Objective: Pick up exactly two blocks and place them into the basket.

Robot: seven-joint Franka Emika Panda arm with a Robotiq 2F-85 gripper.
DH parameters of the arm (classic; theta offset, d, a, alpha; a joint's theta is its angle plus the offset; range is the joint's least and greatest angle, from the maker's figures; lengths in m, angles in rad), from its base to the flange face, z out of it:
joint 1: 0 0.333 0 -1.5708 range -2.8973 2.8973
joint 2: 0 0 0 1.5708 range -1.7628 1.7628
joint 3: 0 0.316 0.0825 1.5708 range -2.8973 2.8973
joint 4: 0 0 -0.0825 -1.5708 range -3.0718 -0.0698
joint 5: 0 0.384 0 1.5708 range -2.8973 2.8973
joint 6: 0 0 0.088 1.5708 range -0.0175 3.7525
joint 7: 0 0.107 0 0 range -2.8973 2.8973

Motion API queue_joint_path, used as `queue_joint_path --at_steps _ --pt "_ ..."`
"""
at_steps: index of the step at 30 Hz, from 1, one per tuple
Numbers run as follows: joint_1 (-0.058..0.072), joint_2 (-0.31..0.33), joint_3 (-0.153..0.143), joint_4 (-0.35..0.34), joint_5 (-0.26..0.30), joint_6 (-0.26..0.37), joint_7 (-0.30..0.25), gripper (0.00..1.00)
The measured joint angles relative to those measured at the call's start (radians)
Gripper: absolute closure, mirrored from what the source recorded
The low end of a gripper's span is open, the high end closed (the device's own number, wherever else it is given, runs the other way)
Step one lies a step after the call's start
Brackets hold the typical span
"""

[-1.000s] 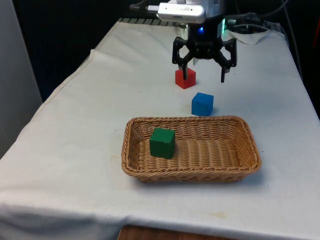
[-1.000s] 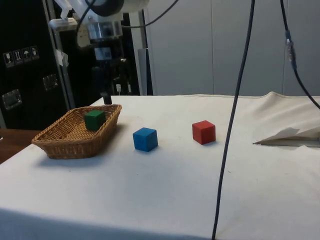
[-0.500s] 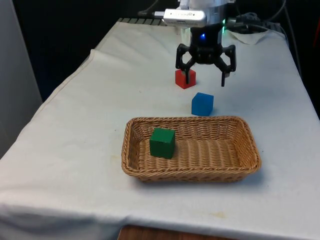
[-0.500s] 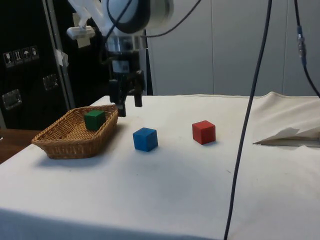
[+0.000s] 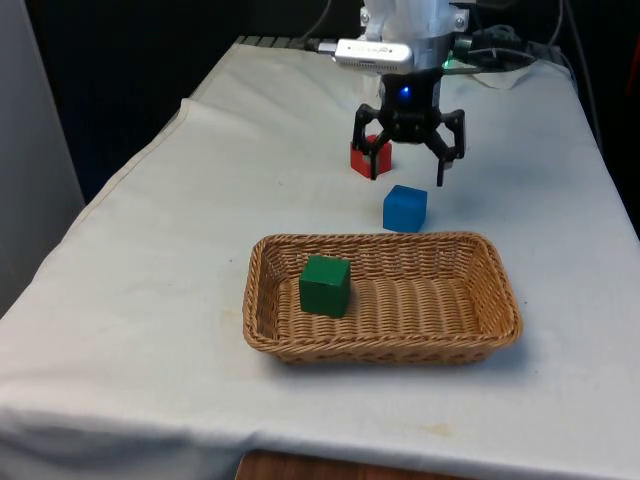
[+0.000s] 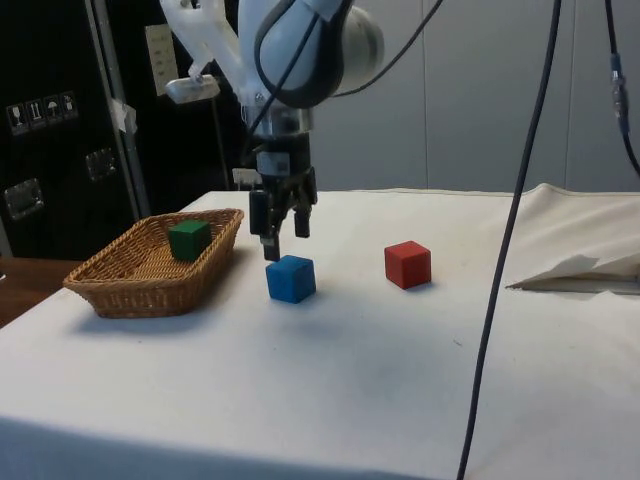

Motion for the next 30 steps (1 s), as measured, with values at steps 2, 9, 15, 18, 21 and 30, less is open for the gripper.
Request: queue_joint_path --at_steps 2,9,15,18,21,30 --pt "0.0 0.005 0.003 -0.001 0.002 0.006 0.001 0.0" --pt "-0.003 0.019 0.008 0.0 0.003 0.024 0.002 0.0" --pt "-0.006 0.04 0.008 0.0 0.003 0.045 0.001 0.0" --pt "-0.007 0.052 0.01 0.0 0.004 0.056 0.002 0.0" --pt "-0.008 0.069 0.014 0.004 0.014 0.066 0.003 0.0" --pt "-0.011 0.109 0.021 0.015 0.026 0.099 0.003 0.0"
